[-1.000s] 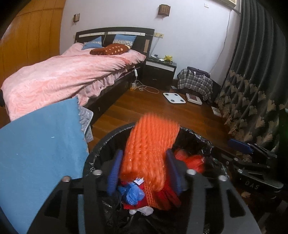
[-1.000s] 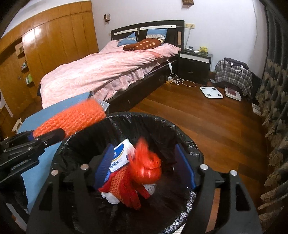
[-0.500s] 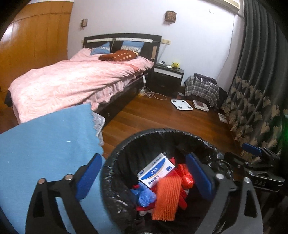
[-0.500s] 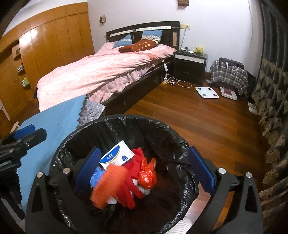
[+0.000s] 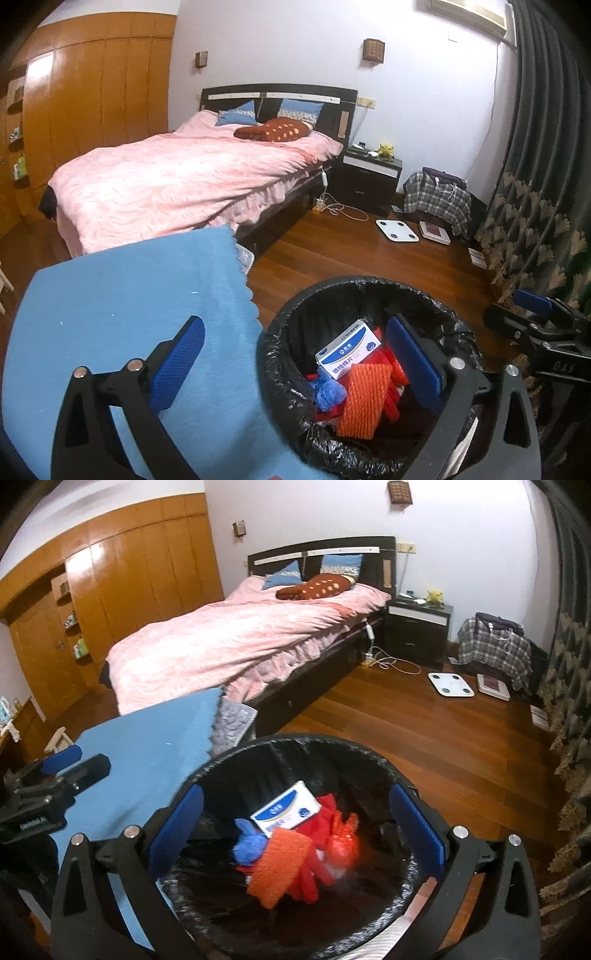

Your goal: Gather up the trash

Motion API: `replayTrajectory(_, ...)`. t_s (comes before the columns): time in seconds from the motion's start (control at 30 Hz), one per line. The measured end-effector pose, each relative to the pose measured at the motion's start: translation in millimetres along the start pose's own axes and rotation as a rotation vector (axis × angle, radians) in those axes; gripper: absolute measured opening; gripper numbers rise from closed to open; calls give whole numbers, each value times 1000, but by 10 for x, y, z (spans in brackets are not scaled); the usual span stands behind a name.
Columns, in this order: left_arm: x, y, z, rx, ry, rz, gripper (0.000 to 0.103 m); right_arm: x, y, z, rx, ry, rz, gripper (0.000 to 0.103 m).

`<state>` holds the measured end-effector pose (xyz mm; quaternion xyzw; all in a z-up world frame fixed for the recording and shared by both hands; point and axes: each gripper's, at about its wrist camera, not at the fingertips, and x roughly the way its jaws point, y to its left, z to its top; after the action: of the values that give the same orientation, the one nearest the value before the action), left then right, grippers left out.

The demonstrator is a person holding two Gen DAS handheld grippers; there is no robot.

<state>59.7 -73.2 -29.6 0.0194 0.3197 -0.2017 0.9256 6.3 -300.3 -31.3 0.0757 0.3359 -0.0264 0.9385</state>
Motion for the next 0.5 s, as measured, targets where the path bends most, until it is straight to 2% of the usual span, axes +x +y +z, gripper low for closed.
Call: replayTrajectory(0.5, -566, 9, 63, -8, -83, 3, 97, -507, 378, 177, -52, -69, 40, 98)
